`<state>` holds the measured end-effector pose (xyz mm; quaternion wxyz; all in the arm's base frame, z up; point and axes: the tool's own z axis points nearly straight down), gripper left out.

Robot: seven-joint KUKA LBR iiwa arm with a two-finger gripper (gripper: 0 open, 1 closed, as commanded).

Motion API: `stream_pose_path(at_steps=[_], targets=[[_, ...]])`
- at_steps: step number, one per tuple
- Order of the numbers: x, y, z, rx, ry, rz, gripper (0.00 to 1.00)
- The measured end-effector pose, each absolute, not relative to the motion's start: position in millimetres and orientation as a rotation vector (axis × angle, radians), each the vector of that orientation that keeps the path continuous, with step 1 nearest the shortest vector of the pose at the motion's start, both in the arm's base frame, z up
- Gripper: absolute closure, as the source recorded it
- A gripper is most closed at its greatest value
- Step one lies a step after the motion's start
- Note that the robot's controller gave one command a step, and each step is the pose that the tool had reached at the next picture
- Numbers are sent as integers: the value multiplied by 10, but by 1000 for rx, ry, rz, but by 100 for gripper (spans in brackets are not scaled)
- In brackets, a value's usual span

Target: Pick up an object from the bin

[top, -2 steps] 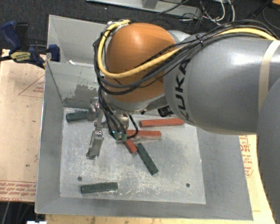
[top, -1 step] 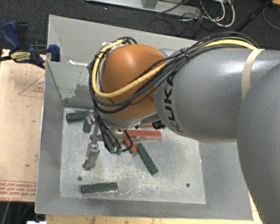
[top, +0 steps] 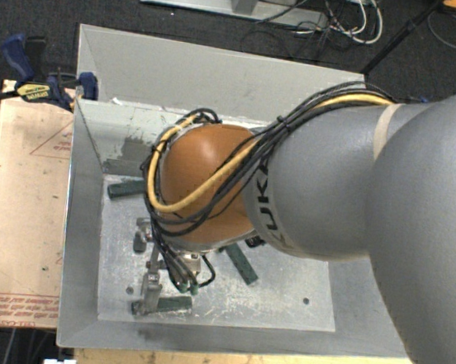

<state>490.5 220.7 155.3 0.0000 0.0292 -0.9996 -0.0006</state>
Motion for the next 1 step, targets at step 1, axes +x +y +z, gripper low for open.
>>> stream_pose_path(at_steps=[1], targets=[[4831, 2197, 1453, 116, -3140, -2, 0]])
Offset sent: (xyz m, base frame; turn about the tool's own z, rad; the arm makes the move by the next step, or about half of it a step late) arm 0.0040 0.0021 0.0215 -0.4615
